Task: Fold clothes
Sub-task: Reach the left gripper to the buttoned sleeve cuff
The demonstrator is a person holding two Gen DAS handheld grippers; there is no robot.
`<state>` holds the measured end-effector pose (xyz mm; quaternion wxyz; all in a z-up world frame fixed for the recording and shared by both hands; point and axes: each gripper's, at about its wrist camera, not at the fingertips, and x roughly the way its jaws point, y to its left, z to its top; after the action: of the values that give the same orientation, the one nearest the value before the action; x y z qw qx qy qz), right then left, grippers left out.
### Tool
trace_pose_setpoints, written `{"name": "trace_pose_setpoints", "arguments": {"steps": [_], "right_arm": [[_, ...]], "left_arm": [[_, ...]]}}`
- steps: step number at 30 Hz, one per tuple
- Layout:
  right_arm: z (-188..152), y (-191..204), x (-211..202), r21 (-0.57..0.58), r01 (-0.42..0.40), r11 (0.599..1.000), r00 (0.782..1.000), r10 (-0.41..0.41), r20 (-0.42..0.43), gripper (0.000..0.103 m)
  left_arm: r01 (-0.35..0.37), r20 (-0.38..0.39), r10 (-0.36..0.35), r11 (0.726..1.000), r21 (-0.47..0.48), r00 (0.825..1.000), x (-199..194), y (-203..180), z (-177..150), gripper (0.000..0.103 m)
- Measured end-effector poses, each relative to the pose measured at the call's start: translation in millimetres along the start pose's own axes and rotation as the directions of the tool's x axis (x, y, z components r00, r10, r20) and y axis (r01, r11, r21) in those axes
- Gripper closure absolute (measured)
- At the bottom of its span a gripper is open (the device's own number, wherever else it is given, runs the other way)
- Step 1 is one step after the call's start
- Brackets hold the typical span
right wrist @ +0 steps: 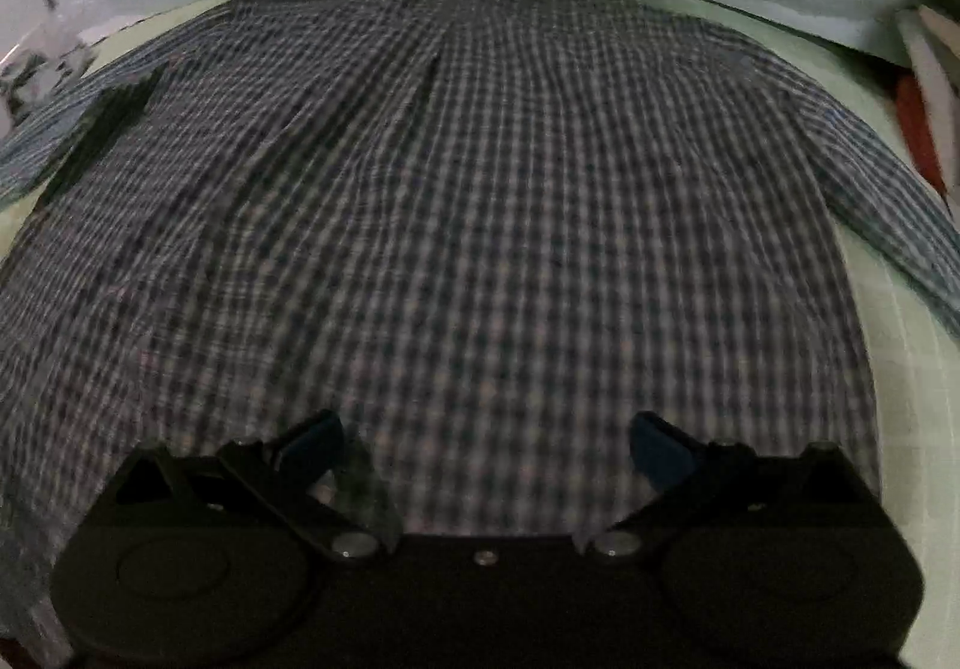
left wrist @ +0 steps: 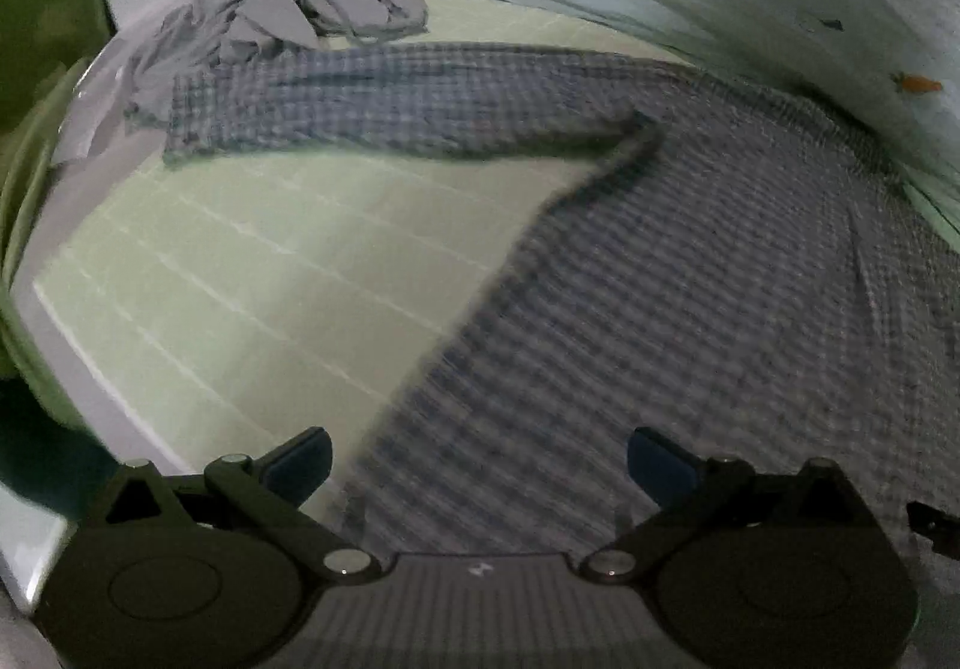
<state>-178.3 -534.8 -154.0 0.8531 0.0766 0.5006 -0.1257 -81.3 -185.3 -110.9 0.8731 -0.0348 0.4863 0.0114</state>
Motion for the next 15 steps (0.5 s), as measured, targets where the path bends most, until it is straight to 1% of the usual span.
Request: {"name": "trace_pose_setpoints", "arguments": {"steps": [3,7,11,13,15], "right_arm": [[0,16,2,0.065,0.039,0.997,0.999,-0.039,-0.004,0.0],[0,32,4,0.106,0.066,0.992,0.998,-0.067,0.009,0.0],[4,38,8,0.136,0.079,0.988,0.997,-0.08,0.006,0.0],[7,39,9,0.163,0.093,0.982,0.996,-0.093,-0.006,0.0],[9,41,10,0.199,0.113,0.973,0.994,-0.111,-0.023,0.0]], "left_arm": [[0.003,0.025,-0.003,1.0,-0.014,1.0,13,39,24,0.0],[-0.03,0.04,0.031,0.999,-0.042,0.999,32,93,63,0.0],[-0.064,0.052,0.068,0.995,-0.071,0.996,50,147,102,0.0],[-0.076,0.04,0.08,0.993,-0.093,0.996,60,168,117,0.0],[-0.074,0.022,0.076,0.991,-0.108,0.997,73,182,127,0.0]]}}
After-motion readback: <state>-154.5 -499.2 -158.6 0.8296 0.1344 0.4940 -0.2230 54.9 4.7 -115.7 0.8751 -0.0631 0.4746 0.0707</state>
